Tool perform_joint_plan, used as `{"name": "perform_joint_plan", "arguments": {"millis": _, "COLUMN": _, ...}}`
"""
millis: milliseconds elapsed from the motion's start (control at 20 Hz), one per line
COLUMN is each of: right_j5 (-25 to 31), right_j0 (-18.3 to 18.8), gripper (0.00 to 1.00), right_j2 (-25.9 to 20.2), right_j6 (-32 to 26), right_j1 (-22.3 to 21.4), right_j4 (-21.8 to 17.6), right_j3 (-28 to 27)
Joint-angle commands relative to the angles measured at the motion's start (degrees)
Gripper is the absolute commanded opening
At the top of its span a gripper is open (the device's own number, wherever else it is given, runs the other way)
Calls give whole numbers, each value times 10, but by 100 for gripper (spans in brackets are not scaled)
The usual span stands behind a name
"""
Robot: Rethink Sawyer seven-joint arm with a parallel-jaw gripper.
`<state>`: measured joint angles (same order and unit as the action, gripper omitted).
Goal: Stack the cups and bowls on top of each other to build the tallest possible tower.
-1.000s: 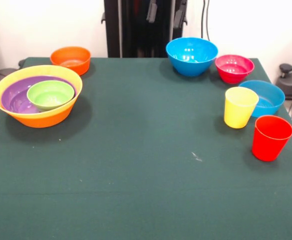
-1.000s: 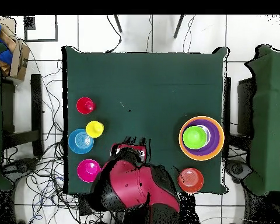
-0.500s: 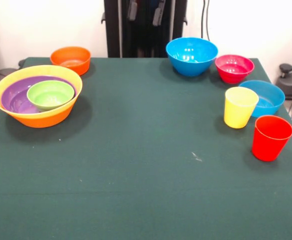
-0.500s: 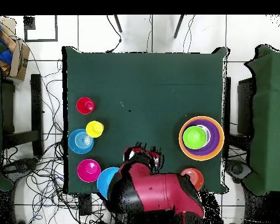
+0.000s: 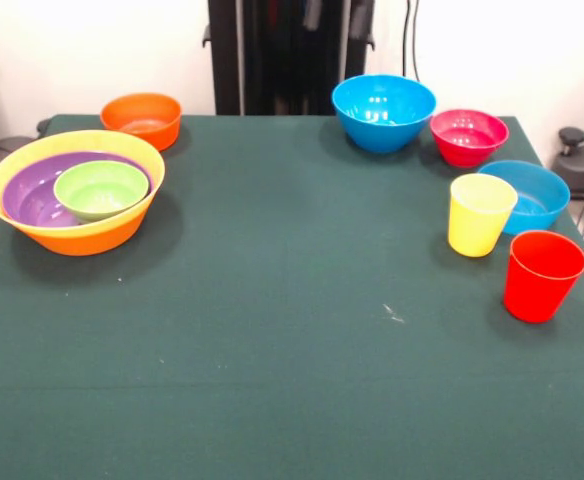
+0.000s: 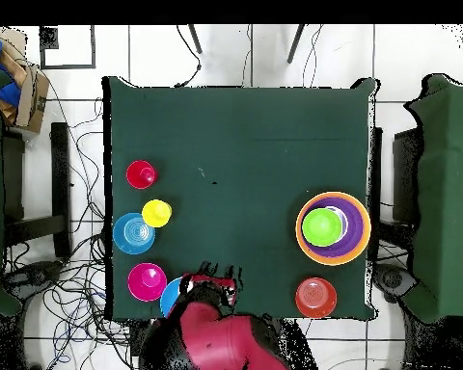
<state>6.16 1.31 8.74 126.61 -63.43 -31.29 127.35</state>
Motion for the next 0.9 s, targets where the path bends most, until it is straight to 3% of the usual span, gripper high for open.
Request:
{"name": "perform_joint_plan", "arguments": {"millis": 50, "right_j5": -86, "right_j0": -94, "gripper": 100, "right_j2": 94, "right_j6": 105, "right_j1": 92, "right_j4": -19, "right_j3": 48}}
{"name": "perform_joint_plan", "arguments": {"millis": 250, "right_j5": -132, "right_j0": -159, "gripper": 100, "right_j2": 147, "right_j6": 111, "right_j1": 143, "right_j4": 19, "right_j3": 40}}
{"name": "perform_joint_plan", "arguments": {"millis": 450, "right_j5": -183, "right_j0": -181, "gripper": 100, "right_j2": 164, "right_j6": 111, "right_j1": 185, "right_j4": 51, "right_j3": 43}}
{"name": "perform_joint_plan", "arguments": {"millis": 900, "right_j5": -364, "right_j0": -156, "gripper": 100, "right_j2": 170, "right_j6": 115, "right_j1": 311, "right_j4": 103, "right_j3": 48}}
